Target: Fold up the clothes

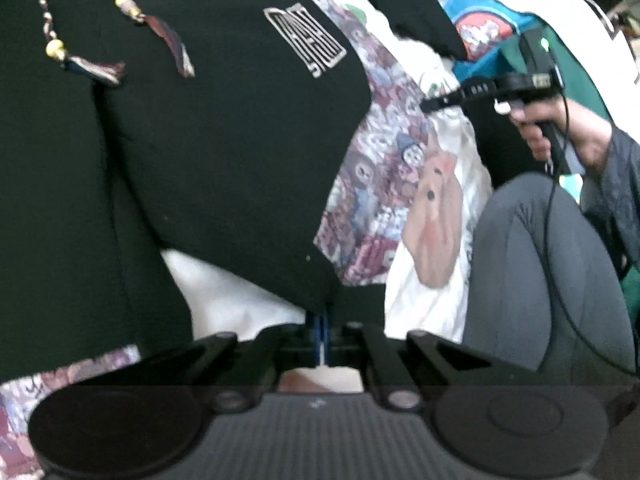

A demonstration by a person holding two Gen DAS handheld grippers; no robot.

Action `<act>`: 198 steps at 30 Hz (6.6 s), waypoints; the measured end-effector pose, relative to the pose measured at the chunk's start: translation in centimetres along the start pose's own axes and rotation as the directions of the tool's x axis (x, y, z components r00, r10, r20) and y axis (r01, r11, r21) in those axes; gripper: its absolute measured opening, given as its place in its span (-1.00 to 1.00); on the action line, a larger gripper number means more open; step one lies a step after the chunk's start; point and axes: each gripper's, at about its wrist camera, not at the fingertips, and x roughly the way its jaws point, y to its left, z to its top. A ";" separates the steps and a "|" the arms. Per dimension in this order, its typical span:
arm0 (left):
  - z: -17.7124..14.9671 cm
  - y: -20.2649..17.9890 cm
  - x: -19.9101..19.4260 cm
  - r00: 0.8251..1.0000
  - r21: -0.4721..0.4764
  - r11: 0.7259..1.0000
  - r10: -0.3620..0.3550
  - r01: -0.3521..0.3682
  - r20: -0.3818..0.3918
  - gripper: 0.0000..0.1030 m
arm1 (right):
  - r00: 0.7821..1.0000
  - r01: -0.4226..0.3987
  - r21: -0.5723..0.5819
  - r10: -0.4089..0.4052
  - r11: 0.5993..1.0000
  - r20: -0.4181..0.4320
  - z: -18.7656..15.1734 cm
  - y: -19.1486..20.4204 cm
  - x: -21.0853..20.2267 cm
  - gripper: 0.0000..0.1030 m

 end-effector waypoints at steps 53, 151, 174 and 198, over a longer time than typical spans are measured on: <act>-1.2 0.4 -9.2 0.976 -0.102 0.987 0.138 -0.123 0.166 0.26 | 0.987 0.007 -0.008 -0.005 1.000 0.163 0.3 0.3 -4.5 -0.10; 20.2 25.1 -15.8 0.727 -0.171 0.807 0.585 -0.565 0.358 -0.66 | 0.968 0.101 -0.525 0.038 0.845 0.247 30.4 22.6 8.4 -0.50; 15.3 16.3 -10.9 0.748 -0.148 0.860 0.500 -0.489 0.436 -0.61 | 0.964 -0.033 -0.517 0.164 0.856 0.210 19.6 24.3 6.9 -0.33; 0.8 11.9 -12.5 0.775 -0.257 0.847 0.530 -0.466 0.345 -0.36 | 0.976 -0.034 -0.490 0.135 0.871 0.171 8.8 20.5 0.5 -0.03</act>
